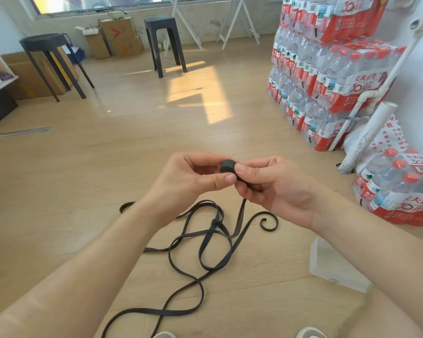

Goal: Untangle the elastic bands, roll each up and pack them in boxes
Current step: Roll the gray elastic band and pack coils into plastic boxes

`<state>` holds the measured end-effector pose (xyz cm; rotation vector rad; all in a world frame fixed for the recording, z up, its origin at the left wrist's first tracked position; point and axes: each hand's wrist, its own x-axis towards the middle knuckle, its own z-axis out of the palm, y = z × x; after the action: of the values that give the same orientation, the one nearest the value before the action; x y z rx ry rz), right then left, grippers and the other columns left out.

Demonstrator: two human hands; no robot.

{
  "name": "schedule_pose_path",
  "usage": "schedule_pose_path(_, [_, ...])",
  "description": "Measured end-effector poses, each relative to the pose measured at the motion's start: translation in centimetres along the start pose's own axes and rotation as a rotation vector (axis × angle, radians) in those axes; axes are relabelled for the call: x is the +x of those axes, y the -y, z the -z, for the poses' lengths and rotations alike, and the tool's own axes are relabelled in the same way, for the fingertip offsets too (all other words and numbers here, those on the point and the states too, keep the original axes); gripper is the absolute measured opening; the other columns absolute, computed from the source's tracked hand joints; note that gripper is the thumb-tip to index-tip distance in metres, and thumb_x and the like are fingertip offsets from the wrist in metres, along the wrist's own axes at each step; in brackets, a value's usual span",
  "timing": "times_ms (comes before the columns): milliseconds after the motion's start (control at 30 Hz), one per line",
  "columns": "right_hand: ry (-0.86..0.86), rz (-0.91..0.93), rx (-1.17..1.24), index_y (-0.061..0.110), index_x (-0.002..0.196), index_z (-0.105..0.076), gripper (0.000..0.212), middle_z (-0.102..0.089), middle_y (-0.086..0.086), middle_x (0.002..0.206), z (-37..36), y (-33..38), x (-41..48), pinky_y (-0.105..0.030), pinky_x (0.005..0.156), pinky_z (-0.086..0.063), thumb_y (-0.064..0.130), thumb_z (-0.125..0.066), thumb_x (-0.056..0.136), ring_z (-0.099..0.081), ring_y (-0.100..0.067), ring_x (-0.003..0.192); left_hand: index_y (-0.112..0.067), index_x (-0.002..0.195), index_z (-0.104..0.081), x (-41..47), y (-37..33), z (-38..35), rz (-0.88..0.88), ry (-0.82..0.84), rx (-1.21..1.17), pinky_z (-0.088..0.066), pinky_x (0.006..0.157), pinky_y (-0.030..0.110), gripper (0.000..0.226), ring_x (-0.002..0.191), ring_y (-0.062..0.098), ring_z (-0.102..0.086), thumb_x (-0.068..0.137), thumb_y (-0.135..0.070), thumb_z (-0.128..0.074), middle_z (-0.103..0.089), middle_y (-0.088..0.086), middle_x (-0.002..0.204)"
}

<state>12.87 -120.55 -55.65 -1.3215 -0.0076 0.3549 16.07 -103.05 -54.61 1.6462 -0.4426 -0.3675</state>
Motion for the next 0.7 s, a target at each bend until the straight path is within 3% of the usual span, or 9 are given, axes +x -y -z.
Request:
schedule_pose_path(100, [0.078, -0.029, -0.013, 0.014, 0.076, -0.075, 0.017, -0.059, -0.005, 0.065, 0.15, 0.27, -0.19, -0.015, 0.045, -0.035, 0.026, -0.064, 0.076, -0.05, -0.012, 0.06, -0.009, 0.086, -0.073, 0.17, -0.09, -0.36, -0.085, -0.042, 0.072, -0.05, 0.069, 0.016, 0.018, 0.075, 0.005, -0.066, 0.068, -0.009, -0.073, -0.071, -0.006, 0.076])
schedule_pose_path(200, [0.071, -0.081, -0.168, 0.013, 0.083, -0.072, 0.032, -0.065, -0.006, 0.072, 0.22, 0.48, -0.14, -0.017, 0.047, -0.035, 0.043, -0.06, 0.079, -0.052, -0.013, 0.061, -0.016, 0.078, -0.075, 0.41, -0.44, 0.12, -0.154, -0.082, 0.309, -0.054, 0.07, 0.022, 0.018, 0.075, 0.01, -0.066, 0.069, 0.0, -0.077, -0.07, -0.001, 0.08])
schedule_pose_path(300, [0.01, -0.106, -0.315, 0.013, 0.081, -0.07, 0.047, -0.067, -0.006, 0.07, 0.05, 0.62, -0.14, -0.015, 0.045, -0.034, 0.058, -0.059, 0.073, -0.054, -0.011, 0.058, -0.017, 0.081, -0.077, 0.4, -0.4, 0.16, -0.244, -0.081, 0.627, -0.053, 0.074, 0.031, 0.019, 0.075, 0.013, -0.064, 0.067, -0.005, -0.081, -0.071, -0.001, 0.08])
schedule_pose_path(500, [-0.045, -0.044, -0.446, 0.017, 0.069, -0.072, 0.038, -0.067, -0.002, 0.066, -0.08, 0.24, -0.15, -0.014, 0.046, -0.034, 0.055, -0.067, 0.07, -0.054, -0.009, 0.058, -0.023, 0.08, -0.076, 0.58, 0.08, 0.21, -0.403, -0.051, 0.91, -0.04, 0.066, 0.006, 0.018, 0.066, -0.001, -0.055, 0.07, -0.01, -0.08, -0.064, -0.014, 0.074])
schedule_pose_path(600, [-0.024, -0.029, -0.416, 0.014, 0.075, -0.073, 0.034, -0.067, -0.002, 0.067, 0.11, 0.11, -0.08, -0.012, 0.045, -0.034, 0.047, -0.066, 0.072, -0.054, -0.01, 0.06, -0.023, 0.081, -0.075, 0.55, 0.29, 0.11, -0.393, -0.049, 0.881, -0.046, 0.066, 0.014, 0.018, 0.066, 0.0, -0.056, 0.07, -0.011, -0.081, -0.063, -0.012, 0.075])
schedule_pose_path(700, [0.041, -0.031, -0.328, 0.01, 0.082, -0.073, 0.031, -0.069, -0.005, 0.072, 0.51, 0.06, -0.06, -0.012, 0.046, -0.035, 0.04, -0.064, 0.075, -0.057, -0.011, 0.064, -0.018, 0.083, -0.073, 0.32, -0.03, 0.14, -0.16, -0.038, 0.553, -0.054, 0.075, 0.034, 0.019, 0.074, 0.018, -0.063, 0.068, -0.01, -0.082, -0.069, 0.005, 0.08])
